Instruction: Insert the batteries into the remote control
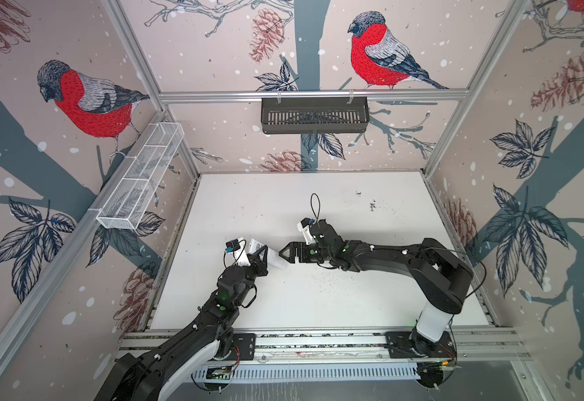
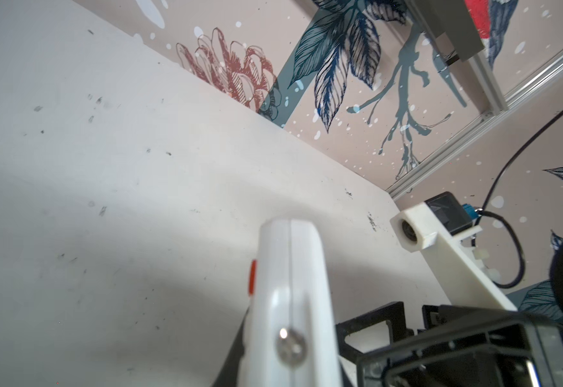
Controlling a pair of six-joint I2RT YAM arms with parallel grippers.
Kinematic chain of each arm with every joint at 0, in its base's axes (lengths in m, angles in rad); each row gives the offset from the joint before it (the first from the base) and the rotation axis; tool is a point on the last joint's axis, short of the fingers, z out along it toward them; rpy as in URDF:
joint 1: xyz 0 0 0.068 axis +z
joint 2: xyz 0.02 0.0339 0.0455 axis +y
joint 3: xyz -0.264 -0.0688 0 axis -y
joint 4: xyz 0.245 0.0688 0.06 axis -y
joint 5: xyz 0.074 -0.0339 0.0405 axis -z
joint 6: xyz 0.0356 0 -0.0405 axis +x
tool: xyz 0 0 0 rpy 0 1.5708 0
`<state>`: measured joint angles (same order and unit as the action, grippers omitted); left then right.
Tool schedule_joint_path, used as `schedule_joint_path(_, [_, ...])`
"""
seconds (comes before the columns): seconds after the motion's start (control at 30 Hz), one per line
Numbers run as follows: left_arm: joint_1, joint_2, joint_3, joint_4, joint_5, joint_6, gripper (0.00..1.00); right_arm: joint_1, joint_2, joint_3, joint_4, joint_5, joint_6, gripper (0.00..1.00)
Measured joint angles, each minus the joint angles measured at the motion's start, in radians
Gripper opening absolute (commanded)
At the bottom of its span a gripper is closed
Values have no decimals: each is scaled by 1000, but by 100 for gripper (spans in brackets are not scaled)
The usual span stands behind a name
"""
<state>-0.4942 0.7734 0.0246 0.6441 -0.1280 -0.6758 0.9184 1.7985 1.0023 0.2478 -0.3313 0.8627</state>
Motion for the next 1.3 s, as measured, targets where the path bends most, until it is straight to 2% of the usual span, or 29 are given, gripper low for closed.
schedule_joint_path(0.53, [0,-2,-18,-13,-110,-41,0,21,160,113,14,-54,27,100])
schedule_joint_path(1.3, [1,-5,-18,-27,-142,-64,0,29,248,179,35,-74,57,99])
